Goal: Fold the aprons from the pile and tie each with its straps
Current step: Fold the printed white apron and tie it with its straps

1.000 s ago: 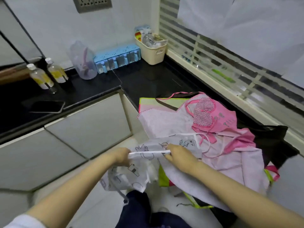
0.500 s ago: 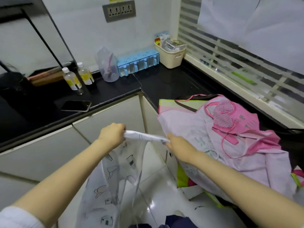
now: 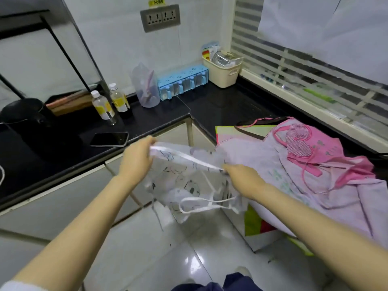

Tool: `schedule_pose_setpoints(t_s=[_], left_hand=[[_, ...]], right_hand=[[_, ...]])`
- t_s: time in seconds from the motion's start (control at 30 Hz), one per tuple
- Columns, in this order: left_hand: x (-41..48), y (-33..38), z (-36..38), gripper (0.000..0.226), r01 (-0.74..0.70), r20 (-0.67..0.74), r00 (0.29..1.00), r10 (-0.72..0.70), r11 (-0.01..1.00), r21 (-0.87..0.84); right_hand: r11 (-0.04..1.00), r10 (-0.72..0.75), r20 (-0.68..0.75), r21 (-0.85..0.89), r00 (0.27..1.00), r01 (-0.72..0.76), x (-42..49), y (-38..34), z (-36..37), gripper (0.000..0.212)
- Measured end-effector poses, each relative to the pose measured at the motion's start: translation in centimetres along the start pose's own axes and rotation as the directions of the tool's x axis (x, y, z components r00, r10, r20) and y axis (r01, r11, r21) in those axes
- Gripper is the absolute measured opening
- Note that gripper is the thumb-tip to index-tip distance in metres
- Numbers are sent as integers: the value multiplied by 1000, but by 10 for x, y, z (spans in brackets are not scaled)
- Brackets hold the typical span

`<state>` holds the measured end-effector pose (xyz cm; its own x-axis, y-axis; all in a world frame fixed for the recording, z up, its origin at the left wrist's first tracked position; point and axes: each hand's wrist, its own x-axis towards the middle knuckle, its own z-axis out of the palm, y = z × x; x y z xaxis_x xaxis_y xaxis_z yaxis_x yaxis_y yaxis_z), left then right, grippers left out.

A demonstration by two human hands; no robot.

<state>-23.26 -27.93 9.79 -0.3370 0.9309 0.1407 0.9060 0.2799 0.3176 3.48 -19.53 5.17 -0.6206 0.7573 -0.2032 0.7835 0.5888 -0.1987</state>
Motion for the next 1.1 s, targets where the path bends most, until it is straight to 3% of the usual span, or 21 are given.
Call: schedule_pose_setpoints(t_s=[0.03, 0.07, 0.1, 0.13, 0.23, 0.3, 0.33, 0.5, 0.6, 0.83, 0.9, 1.03, 1.1], left_hand=[[-9, -3, 9, 21, -21, 370, 929, -3, 998, 61], [-21, -8, 18, 20, -2, 682, 730, -44, 998, 67], [-30, -14, 28, 25, 39, 831, 553, -52, 999, 36], [-35, -19, 38, 29, 50, 869, 493, -39, 999, 17], [-26, -27, 48, 27, -50, 763, 646, -22, 996, 70], [-14, -33, 47, 3, -65, 666, 746, -18, 993, 100], [-10, -38, 47, 9, -61, 634, 773, -20, 993, 105], [-4, -49, 53, 18, -57, 581, 814, -7, 994, 92], [3, -53, 58, 8, -54, 508, 862, -1, 994, 93], [38, -33, 64, 22, -83, 359, 933, 11, 979, 186], [54, -14, 60, 18, -98, 309, 949, 56, 988, 122], [97, 44, 54, 16, -116, 130, 981, 142, 974, -195], [119, 80, 48, 14, -171, 33, 982, 185, 953, -250]], right_hand=[[999, 35, 182, -43, 983, -27, 0, 6, 10, 25], [997, 68, 297, -54, 953, -55, -1, 8, 19, 25], [996, 91, 348, -54, 933, -77, -2, 10, 25, 24], [995, 99, 345, -48, 933, -88, -3, 12, 29, 23], [992, 123, 259, -22, 958, -121, -5, 12, 31, 24], [989, 141, 209, 15, 968, -147, -10, 11, 27, 28], [986, 149, 182, 42, 972, -159, -12, 11, 25, 29], [980, 158, 72, 108, 985, -166, -23, 10, 16, 28], [974, 187, 6, 127, 982, -186, -30, 11, 5, 30], [932, 362, -103, 77, 927, -355, -46, 53, -16, 35], [915, 402, -140, 105, 905, -391, -51, 71, -22, 30], [872, 489, -227, 141, 842, -469, -52, 113, -43, 30], [862, 507, -286, 144, 813, -486, -50, 139, -58, 23]])
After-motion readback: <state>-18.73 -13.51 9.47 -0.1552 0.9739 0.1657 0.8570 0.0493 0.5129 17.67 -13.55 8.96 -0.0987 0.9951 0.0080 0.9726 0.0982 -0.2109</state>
